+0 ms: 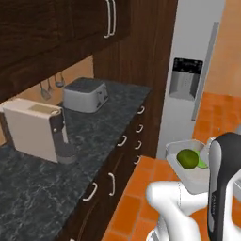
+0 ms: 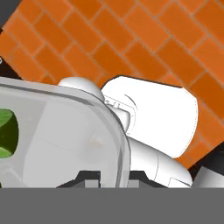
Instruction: Take the meat container that has the fish and place it on the second highest rack of the freezer. Then take the vegetable container that has the lemon wedge and lime and place it on the highest rack of the freezer.
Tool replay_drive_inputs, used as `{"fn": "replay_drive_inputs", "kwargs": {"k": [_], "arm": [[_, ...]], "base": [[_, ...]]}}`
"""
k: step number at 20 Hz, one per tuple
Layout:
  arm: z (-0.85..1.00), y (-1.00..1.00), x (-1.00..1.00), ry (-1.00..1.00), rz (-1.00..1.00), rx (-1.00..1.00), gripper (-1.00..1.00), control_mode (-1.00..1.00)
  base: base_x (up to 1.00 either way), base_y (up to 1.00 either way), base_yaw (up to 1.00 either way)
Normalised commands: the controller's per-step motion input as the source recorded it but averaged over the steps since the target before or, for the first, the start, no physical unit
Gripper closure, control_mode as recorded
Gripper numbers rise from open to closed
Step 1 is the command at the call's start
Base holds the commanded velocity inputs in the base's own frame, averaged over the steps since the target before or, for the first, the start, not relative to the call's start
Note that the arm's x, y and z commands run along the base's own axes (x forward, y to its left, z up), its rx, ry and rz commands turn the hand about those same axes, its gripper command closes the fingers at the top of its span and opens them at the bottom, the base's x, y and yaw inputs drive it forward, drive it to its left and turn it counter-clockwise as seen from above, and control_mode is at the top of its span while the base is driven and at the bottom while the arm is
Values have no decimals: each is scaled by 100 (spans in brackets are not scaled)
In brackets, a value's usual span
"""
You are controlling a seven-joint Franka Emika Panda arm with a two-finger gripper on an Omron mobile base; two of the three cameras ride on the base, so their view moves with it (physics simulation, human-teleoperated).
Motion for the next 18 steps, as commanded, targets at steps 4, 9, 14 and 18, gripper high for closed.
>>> {"fn": "replay_drive_inputs", "kwargs": {"k": [4, 9, 14, 18], "arm": [[0, 0, 0, 0, 0, 0, 100, 100], [0, 0, 0, 0, 0, 0, 100, 100], [0, 0, 0, 0, 0, 0, 100, 100], [0, 0, 0, 0, 0, 0, 100, 100]], "base": [[8, 0, -79], [12, -1, -77], [72, -17, -56], [100, -17, -38]]}}
